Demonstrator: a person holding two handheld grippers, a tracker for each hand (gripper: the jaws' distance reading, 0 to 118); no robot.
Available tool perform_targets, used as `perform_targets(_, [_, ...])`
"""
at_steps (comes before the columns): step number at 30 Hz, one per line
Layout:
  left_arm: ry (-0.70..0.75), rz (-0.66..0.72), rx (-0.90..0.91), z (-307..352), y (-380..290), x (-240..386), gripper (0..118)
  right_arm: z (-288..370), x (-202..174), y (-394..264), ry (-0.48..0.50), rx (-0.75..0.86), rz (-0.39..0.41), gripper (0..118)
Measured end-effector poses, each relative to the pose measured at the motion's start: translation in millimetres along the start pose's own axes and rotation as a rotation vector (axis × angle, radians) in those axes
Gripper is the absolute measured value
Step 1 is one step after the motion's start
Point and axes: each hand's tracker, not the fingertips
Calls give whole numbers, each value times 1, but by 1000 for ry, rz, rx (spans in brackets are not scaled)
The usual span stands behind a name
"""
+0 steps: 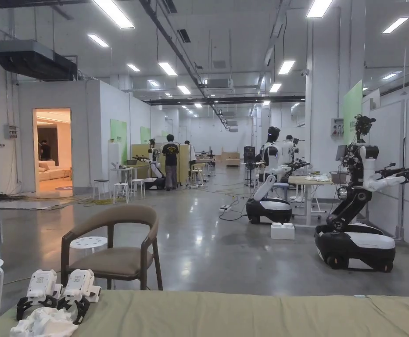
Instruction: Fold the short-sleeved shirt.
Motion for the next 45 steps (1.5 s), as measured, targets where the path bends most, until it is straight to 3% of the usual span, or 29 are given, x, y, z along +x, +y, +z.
perform_targets(5, [-17, -6, -13, 0, -2, 2, 118, -1, 1, -2, 0, -17, -21, 118])
perform_targets(15, [-41, -36, -33, 0, -5, 9, 118, -4, -5, -2, -27, -37, 39, 118])
perform_targets(17, [-39, -41, -37, 0, -5, 9, 118, -6, -4, -2, -12, -57, 13, 118])
perform_targets(22, [-49, -11, -51, 0, -2, 7, 118, -12, -1, 0, 44, -111, -142, 118])
perform_targets(27, [-55, -2, -56, 0, -2, 7, 118, -9, -7, 5, 121, -98, -99, 118])
perform_targets(33, [-61, 25, -81, -3, -9, 8, 118, -11, -12, 2, 65, -107, -82, 118])
perform_targets(39, [-70, 21, -96, -5, -9, 10, 118, -13, -20, 13, -42, -243, -215, 118])
perform_targets(45, [-63, -18, -124, -7, -9, 11, 118, -4, -36, 16, -151, -245, -209, 118])
